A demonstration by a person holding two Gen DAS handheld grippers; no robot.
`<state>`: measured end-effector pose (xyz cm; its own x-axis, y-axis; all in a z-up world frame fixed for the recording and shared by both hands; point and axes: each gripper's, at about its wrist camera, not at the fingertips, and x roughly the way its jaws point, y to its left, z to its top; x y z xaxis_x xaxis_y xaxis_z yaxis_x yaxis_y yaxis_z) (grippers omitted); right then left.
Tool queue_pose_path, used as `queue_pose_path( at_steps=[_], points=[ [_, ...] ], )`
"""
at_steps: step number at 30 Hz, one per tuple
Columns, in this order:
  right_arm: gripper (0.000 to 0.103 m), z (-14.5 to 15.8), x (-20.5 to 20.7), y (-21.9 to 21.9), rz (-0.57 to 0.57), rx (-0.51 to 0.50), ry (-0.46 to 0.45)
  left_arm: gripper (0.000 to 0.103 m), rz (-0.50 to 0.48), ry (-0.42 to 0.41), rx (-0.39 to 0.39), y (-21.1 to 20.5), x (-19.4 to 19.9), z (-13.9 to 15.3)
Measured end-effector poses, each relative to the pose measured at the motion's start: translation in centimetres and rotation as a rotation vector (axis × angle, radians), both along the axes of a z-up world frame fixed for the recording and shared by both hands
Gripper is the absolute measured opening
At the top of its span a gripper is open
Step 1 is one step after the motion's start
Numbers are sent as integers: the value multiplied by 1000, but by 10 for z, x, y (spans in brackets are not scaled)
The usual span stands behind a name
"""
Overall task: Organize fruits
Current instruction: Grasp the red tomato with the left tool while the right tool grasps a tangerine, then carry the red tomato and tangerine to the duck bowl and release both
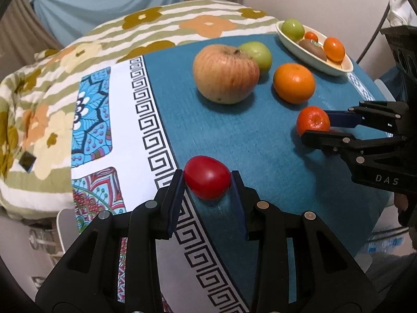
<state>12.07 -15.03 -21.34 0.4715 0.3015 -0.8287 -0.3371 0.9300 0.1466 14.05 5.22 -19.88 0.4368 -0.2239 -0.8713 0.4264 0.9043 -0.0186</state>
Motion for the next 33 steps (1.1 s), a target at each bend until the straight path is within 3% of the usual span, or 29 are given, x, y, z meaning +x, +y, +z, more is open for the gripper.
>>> queue_pose_path(
  at_steps=[8,16,25,33],
  points=[
    [35,26,-4,-17,-2,21,-43,39,35,-38,-21,-11,2,32],
    [35,58,-8,-57,-29,38,-89,39,29,-92,-64,-48,7,69],
    [35,80,-1,-129,-80,51,-122,39,4,-115,-107,-121,15,95],
    [35,85,15,-189,-83,60,-131,39,-18,-109,-139,-199,32,94]
  ],
)
